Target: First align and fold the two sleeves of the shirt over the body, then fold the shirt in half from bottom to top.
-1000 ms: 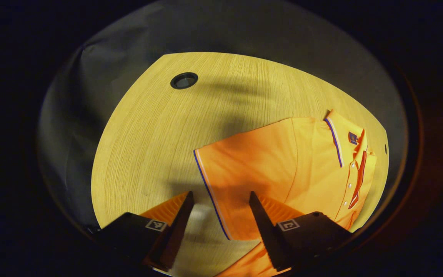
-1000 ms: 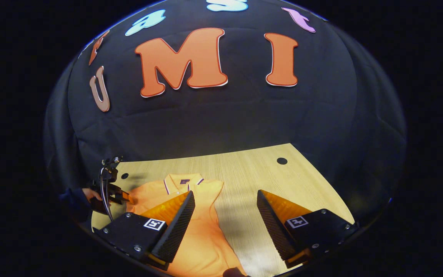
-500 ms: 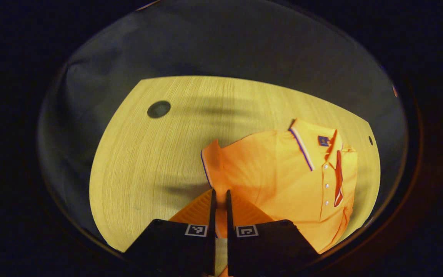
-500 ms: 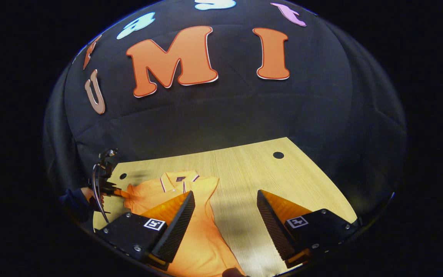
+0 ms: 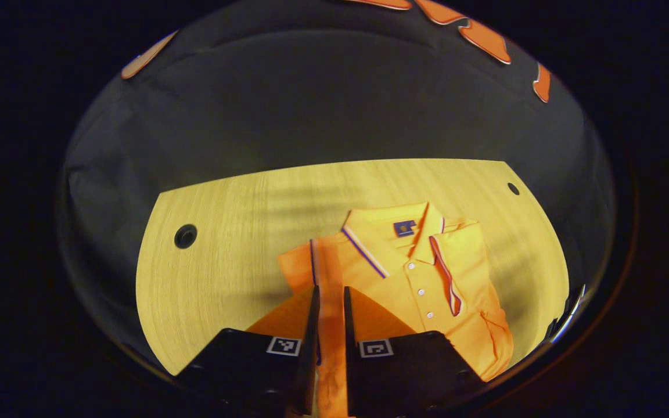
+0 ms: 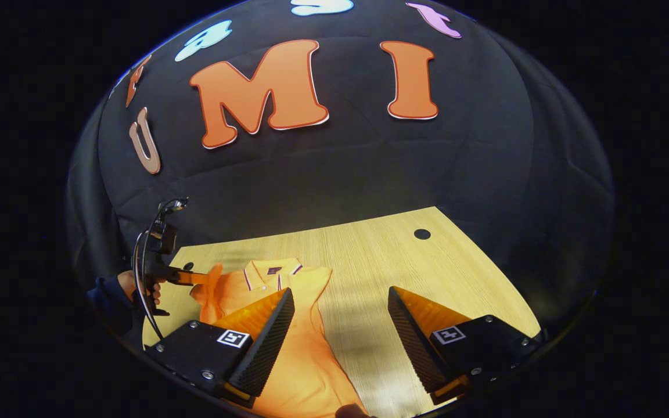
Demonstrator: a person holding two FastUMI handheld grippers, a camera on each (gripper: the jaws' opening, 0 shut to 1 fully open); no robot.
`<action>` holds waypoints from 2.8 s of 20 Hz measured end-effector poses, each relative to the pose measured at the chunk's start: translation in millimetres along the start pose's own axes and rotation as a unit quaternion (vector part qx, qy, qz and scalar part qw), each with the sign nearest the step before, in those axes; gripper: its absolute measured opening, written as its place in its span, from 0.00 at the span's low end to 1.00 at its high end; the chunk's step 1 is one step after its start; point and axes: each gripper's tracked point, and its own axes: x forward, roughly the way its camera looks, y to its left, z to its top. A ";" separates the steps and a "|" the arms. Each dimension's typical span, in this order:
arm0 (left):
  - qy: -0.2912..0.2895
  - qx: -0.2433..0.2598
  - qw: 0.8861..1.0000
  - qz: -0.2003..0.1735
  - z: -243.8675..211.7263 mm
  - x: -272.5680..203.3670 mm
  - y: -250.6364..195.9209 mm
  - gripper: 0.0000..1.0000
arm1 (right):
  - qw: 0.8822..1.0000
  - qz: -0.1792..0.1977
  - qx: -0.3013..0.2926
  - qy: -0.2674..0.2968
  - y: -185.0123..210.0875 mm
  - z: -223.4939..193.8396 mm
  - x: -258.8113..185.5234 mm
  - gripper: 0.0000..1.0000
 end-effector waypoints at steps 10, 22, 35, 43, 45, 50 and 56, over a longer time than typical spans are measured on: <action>-0.085 0.027 0.996 -0.027 18.0 -58.2 -32.3 0.92 | 0.999 0.005 -0.019 -0.031 -12.3 13.2 -11.0 0.99; -0.272 -0.016 0.960 0.065 7.8 -231.9 -10.3 0.98 | 0.979 0.058 -0.115 -0.156 25.9 45.8 -44.6 0.99; -0.428 -0.032 0.888 0.165 -68.6 -370.7 -41.2 0.98 | 0.943 0.137 -0.147 -0.265 51.5 37.8 -109.6 0.98; -0.316 -0.023 0.933 0.170 -158.3 -322.3 -39.6 0.97 | 0.966 0.136 -0.173 -0.133 22.7 -60.4 -87.4 0.99; -0.274 -0.023 0.948 0.162 -184.8 -305.2 -38.2 0.97 | 0.970 0.135 -0.180 -0.089 19.0 -90.8 -83.1 0.98; -0.155 -0.060 0.978 0.127 -257.2 -261.8 -40.3 0.98 | 0.974 0.144 -0.166 0.047 9.1 -175.6 -72.3 0.99; -0.037 -0.055 0.991 0.112 -322.5 -225.4 -36.3 0.98 | 0.964 0.142 -0.164 0.152 -3.3 -240.2 -72.3 0.99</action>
